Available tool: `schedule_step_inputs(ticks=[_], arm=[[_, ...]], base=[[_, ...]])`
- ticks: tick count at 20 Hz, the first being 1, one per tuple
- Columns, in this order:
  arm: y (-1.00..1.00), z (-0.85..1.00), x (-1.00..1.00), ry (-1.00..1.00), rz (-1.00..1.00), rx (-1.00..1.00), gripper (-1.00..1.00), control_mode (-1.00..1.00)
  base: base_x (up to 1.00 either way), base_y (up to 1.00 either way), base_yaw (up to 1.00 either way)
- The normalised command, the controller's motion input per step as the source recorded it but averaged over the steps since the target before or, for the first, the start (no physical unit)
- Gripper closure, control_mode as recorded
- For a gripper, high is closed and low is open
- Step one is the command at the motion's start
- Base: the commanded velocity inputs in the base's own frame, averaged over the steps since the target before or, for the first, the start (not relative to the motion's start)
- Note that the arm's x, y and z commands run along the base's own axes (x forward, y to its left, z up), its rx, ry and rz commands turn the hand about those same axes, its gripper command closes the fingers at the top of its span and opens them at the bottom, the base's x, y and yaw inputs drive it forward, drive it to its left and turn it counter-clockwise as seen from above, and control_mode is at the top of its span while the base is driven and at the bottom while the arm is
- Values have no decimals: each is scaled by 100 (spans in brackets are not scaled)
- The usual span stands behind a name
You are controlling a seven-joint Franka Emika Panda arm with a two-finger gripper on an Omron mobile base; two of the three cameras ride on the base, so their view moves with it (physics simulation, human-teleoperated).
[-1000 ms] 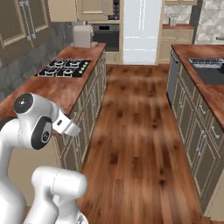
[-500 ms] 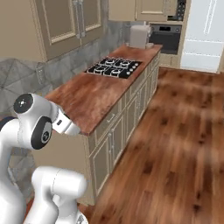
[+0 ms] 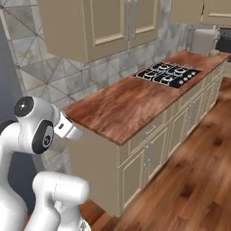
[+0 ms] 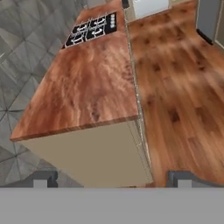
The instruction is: Pick the avocado and bread from the counter and place them on the plate. Then pick the jam from the cabinet and place it next to the plate. Lastly close the cabinet door.
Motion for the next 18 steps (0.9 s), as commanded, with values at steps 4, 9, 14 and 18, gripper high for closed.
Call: schedule_step_inputs(ticks=[4, 9, 14, 18], arm=[[0, 0, 0, 0, 0, 0, -100, 100], [0, 0, 0, 0, 0, 0, -100, 100], [0, 0, 0, 0, 0, 0, -100, 100], [0, 0, 0, 0, 0, 0, -100, 100]], base=[[5, -18, 43], [8, -60, 38], [7, -95, 37], [0, -100, 33]])
